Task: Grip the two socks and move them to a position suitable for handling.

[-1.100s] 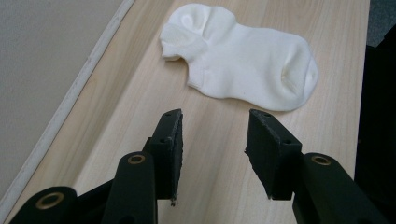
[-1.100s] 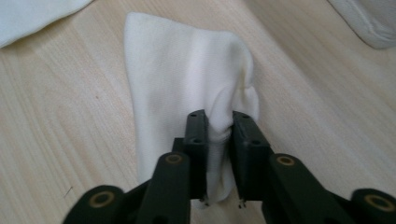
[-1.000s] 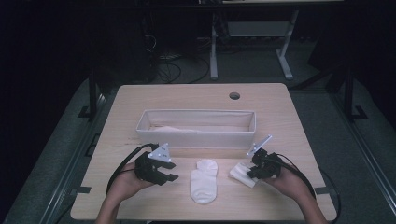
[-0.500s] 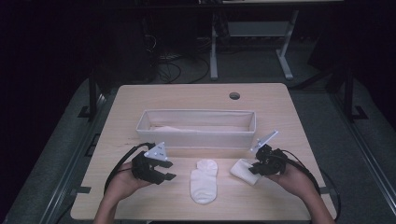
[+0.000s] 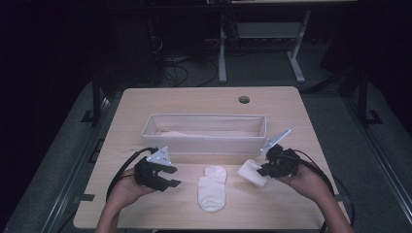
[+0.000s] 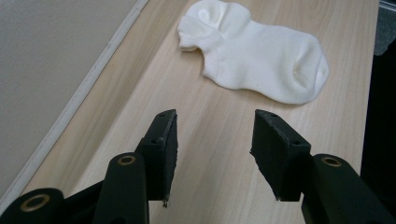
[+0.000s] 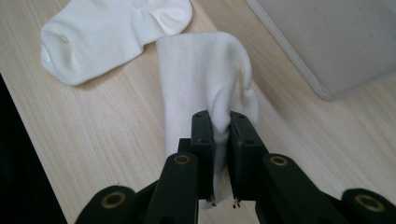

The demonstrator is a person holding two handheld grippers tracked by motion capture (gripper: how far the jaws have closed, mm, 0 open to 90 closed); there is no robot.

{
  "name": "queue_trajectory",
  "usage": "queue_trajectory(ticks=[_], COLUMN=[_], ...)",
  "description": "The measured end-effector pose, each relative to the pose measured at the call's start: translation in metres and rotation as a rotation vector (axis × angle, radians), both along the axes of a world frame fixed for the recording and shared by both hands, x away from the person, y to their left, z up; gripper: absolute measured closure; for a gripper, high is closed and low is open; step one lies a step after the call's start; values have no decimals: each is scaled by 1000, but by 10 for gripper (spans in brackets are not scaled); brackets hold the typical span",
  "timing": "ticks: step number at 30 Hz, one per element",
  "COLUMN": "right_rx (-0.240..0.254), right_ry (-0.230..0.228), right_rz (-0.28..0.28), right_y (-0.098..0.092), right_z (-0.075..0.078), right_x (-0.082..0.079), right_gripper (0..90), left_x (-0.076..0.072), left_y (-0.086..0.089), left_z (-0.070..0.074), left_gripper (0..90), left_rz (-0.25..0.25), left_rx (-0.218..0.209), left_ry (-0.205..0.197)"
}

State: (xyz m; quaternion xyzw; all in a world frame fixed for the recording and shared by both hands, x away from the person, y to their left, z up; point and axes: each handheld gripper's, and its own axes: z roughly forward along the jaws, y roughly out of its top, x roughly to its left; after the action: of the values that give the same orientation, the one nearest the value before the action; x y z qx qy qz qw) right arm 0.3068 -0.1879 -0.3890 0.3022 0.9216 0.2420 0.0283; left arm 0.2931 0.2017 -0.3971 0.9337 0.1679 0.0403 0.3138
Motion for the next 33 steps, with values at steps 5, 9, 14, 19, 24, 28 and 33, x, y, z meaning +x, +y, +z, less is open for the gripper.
queue_trajectory(ticks=[5,9,14,19,24,28,33], right_rx=[13,8,15,7,-11,-11,-14], right_ry=[-8,-14,-22,-33,-34,-39,-34], right_rz=[13,35,66,99,133,158,184], right_y=[5,11,21,34,48,59,71], right_z=[7,14,24,36,43,47,47], right_x=[0,2,3,4,7,10,14], right_gripper=[813,813,814,813,813,813,813], left_x=[1,2,2,2,2,2,3], left_y=[3,6,9,11,12,15,17], left_z=[-1,-1,-1,0,-1,0,-1], left_gripper=[481,472,465,457,453,446,432], left_rz=[14,20,26,31,32,36,44], left_rx=[-7,-6,-12,-19,-14,-16,-12], left_ry=[7,8,6,5,5,1,0])
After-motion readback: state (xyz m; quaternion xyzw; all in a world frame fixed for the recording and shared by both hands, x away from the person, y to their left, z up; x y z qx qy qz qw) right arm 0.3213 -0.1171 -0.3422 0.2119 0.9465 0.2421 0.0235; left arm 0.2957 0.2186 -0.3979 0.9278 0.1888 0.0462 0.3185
